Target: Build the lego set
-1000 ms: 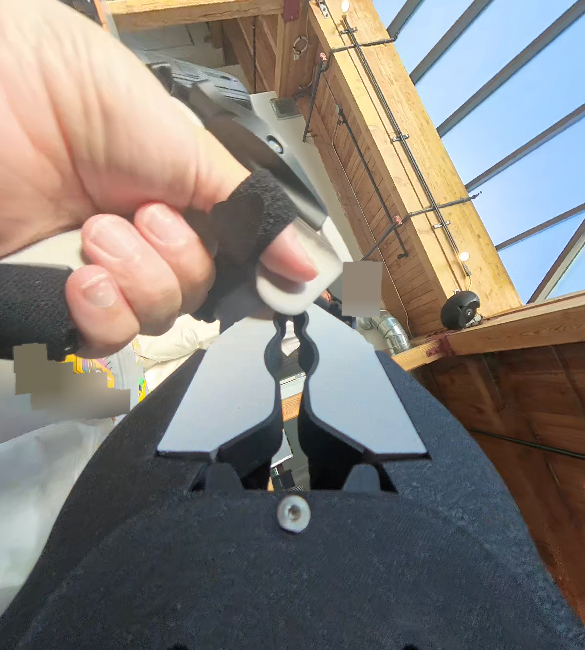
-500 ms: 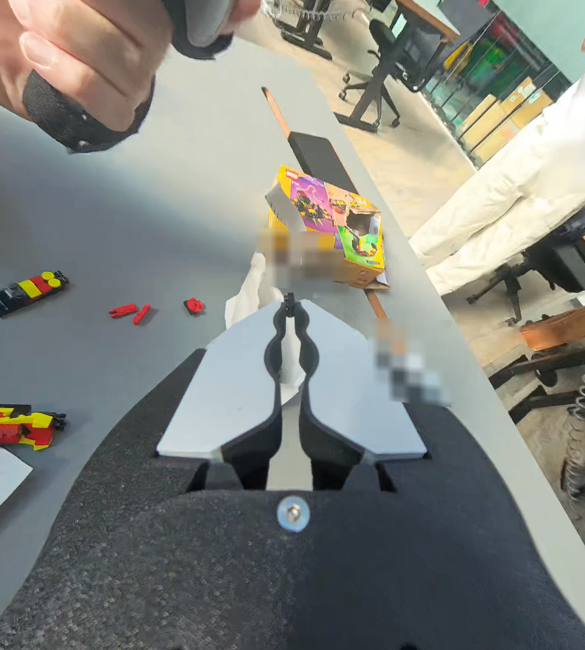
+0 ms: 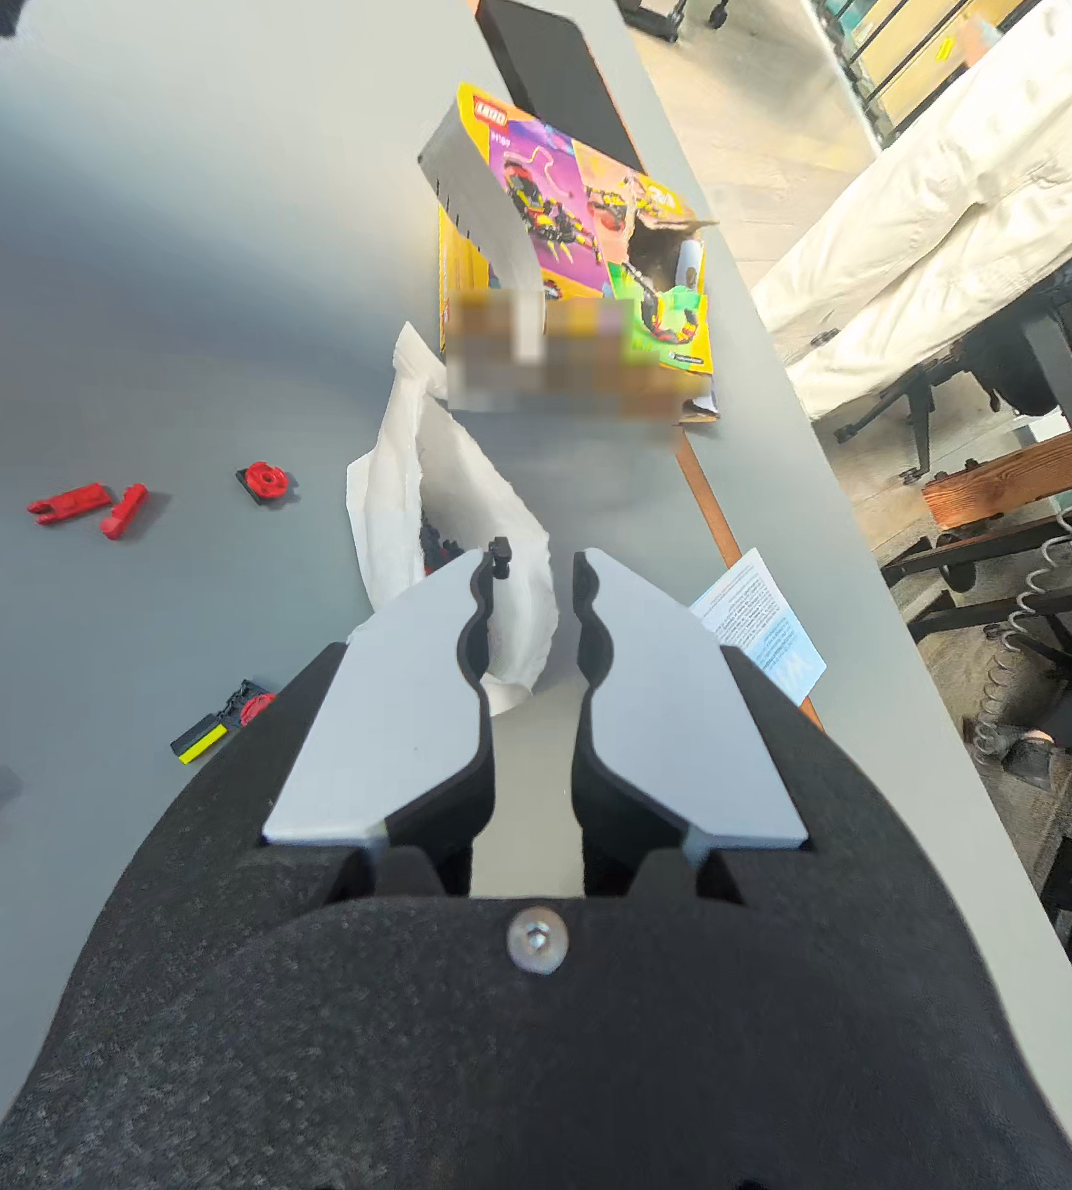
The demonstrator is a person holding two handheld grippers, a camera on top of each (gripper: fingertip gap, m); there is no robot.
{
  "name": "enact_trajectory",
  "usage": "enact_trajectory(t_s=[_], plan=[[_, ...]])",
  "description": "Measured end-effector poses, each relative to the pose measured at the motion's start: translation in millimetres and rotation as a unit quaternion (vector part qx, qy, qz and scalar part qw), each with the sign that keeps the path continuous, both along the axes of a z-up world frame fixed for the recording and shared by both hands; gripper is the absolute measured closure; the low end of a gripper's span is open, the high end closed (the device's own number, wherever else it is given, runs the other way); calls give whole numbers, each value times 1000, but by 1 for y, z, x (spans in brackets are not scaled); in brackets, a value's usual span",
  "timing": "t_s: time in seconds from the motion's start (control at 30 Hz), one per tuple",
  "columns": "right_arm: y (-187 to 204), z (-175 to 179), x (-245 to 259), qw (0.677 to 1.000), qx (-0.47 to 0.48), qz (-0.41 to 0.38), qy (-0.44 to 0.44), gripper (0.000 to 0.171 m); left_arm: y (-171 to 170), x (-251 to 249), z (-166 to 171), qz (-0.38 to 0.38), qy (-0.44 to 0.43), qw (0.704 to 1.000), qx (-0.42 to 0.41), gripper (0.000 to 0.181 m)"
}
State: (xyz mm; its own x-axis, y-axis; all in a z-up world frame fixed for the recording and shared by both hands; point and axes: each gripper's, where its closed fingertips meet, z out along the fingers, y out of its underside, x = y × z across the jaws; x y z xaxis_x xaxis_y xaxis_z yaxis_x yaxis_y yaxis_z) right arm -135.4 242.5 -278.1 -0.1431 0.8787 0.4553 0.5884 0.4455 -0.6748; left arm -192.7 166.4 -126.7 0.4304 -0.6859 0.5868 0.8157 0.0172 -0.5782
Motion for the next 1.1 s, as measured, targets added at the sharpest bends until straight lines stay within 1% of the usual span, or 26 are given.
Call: enact_trajectory(t_s=[0.07,0.13,0.2,0.23,0.33,0.37,0.4,0.43,0.5,0.53,0.6,0.67,0.77,0.8,0.83,0.9,0.93,1.0,1.1], plan=[[-8,11,0,1000,-20,12,19,150,1,0,-1,-4,-4,1000,-2,165],[5,-4,3,1000,19,-10,-18,153,2,-1,-3,-2,-5,1000,-4,165],[5,-19,4,999,19,-7,-46,153,3,0,-4,-5,-7,1000,-6,165],[3,-19,4,999,12,-4,-45,151,3,0,-5,-6,-6,1000,-7,165],[4,-2,2,1000,-14,-9,-3,145,5,0,-7,-3,-7,1000,-10,165],[6,5,3,1000,-6,-14,9,143,5,-1,-8,-2,-9,1000,-11,165],[3,17,1,999,3,-11,36,141,5,-2,-8,-1,-13,1000,-9,165],[-7,39,-5,996,-1,0,95,141,4,-2,-7,-4,-21,1000,-5,165],[-38,97,-14,968,-36,23,247,150,4,-1,-7,-10,-34,999,-4,165],[-51,117,-15,955,-19,29,296,157,3,1,-8,-13,-35,999,-4,165],[-60,130,-17,943,85,10,323,156,1,7,-6,-22,-38,999,-1,165],[-74,134,-18,931,121,21,343,155,-2,14,-4,-29,-40,999,4,165],[-80,134,-20,924,162,15,345,157,-5,24,-2,-42,-42,998,5,165],[-82,136,-20,919,176,15,353,160,-6,26,-2,-46,-44,998,6,165],[-85,134,-21,920,180,20,346,166,-7,26,-1,-45,-48,998,6,165],[-85,137,-20,916,197,8,350,170,-9,26,1,-42,-51,998,10,165],[-86,137,-20,915,199,7,351,170,-9,26,2,-46,-57,997,11,165],[-87,136,-22,917,193,3,348,163,-10,27,1,-46,-60,997,8,165],[-88,134,-22,919,184,12,350,159,-11,28,2,-52,-65,996,9,165]])
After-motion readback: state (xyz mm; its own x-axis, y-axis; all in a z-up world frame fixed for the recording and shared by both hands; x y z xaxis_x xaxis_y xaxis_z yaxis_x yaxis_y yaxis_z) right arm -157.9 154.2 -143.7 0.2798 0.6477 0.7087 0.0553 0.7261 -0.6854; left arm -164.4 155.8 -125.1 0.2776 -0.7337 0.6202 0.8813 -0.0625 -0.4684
